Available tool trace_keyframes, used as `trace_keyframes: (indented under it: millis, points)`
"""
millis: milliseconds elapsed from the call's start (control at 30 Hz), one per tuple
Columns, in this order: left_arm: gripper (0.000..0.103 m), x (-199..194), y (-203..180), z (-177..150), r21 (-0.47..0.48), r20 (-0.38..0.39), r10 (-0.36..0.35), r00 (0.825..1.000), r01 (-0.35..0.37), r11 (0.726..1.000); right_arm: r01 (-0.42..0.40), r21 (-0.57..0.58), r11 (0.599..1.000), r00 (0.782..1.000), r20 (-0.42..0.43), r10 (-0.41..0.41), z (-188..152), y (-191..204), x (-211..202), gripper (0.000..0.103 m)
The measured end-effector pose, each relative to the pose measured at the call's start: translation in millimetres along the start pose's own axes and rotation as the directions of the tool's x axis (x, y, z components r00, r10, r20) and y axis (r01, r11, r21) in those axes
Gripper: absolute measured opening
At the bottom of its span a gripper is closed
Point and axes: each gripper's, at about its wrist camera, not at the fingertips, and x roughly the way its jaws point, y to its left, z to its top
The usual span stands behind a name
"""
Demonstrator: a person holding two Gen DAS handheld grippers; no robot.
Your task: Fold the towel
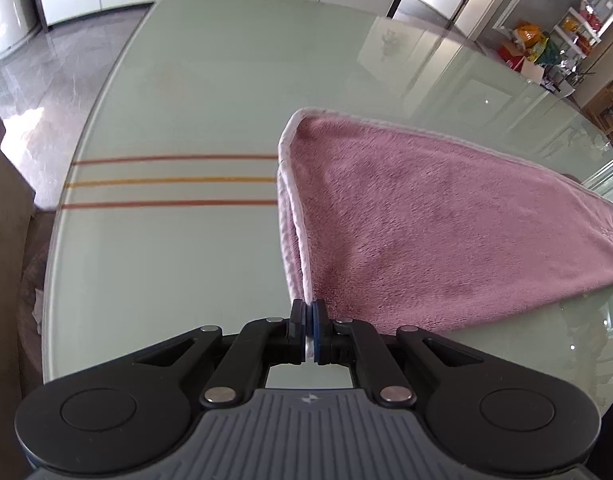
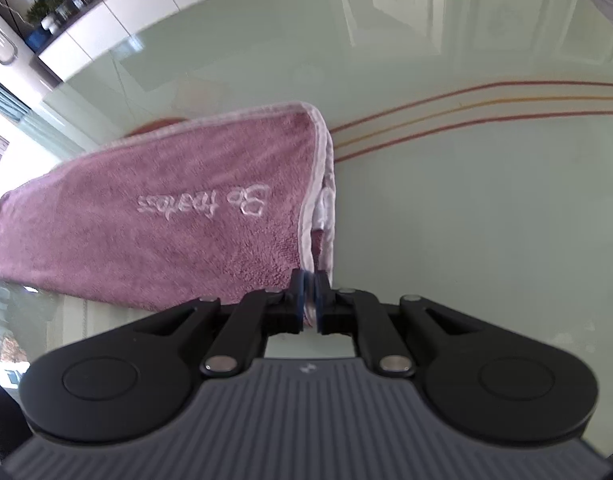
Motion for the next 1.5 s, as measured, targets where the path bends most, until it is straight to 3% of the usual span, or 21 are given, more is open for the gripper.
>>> trace_keyframes:
  millis: [267, 433, 667, 800, 900, 967, 1000, 1033, 1133, 1267, 1400, 1500]
  points:
    - [0.003, 7.5, 5.7, -7.6, -0.014, -0.021, -0.032, 0.999, 0.032, 0.999, -0.021, 0.022, 1.0, 1.0, 0.02, 0.021, -6.9, -11.6, -11.1, 0.005]
    - [0.004, 11.5, 9.0, -11.5, -0.028, -0.023, -0.055, 0.998, 0.055, 0.998, 0.031, 0.001, 1.0, 0.999, -0.012, -0.031, -7.0, -11.1, -1.1, 0.005]
    - [0.005, 14.9, 7.8, -12.9, -0.02, -0.025, -0.071, 0.997, 0.07, 0.997, 0.012, 0.02, 1.0, 1.0, 0.001, -0.012, -7.8, -13.1, 1.2, 0.005]
    - [0.02, 12.5, 7.8, -10.4, -0.01, -0.025, -0.053, 0.998, 0.053, 0.999, 0.017, 0.009, 1.0, 0.998, 0.053, -0.018, -1.4, -9.2, -11.5, 0.006]
    - [0.024, -0.1, 6.8, -9.0, -0.023, 0.009, -0.038, 0.999, 0.038, 0.999, 0.022, -0.061, 0.998, 0.995, 0.096, -0.016, 2.0, 12.4, -25.3, 0.014]
    - [0.038, -17.5, -5.0, -7.7, -0.015, 0.072, -0.021, 0.997, 0.022, 1.0, 0.022, -0.092, 0.996, 0.995, 0.098, -0.013, 1.7, 25.4, -23.2, 0.024]
    - [0.063, -25.6, -14.0, -6.7, -0.006, 0.109, -0.014, 0.994, 0.015, 1.0, 0.012, -0.119, 0.993, 0.996, 0.091, -0.001, 2.3, 38.5, -17.1, 0.024]
    - [0.078, -33.0, -26.9, -4.8, 0.004, 0.156, -0.016, 0.988, 0.015, 1.0, 0.005, -0.136, 0.991, 0.996, 0.086, 0.007, 2.7, 47.3, -13.0, 0.024]
    - [0.079, -25.1, -81.5, 8.2, 0.061, 0.225, -0.079, 0.971, 0.067, 0.996, -0.008, -0.11, 0.994, 0.996, 0.089, 0.018, 10.8, 66.8, 14.8, 0.024]
    - [0.077, 36.6, -151.6, 21.5, 0.092, 0.177, -0.117, 0.977, 0.102, 0.991, 0.07, -0.141, 0.988, 0.994, 0.089, -0.058, 12.8, 85.9, 50.2, 0.024]
    - [0.073, 78.8, -171.0, 9.8, 0.094, 0.104, -0.108, 0.989, 0.098, 0.991, 0.128, -0.234, 0.964, 0.988, 0.117, -0.102, 2.7, 87.2, 45.2, 0.024]
    - [0.073, 77.4, -176.5, -3.2, 0.167, 0.127, -0.09, 0.988, 0.068, 0.984, 0.177, -0.285, 0.942, 0.98, 0.135, -0.144, 0.5, 82.5, 44.1, 0.029]
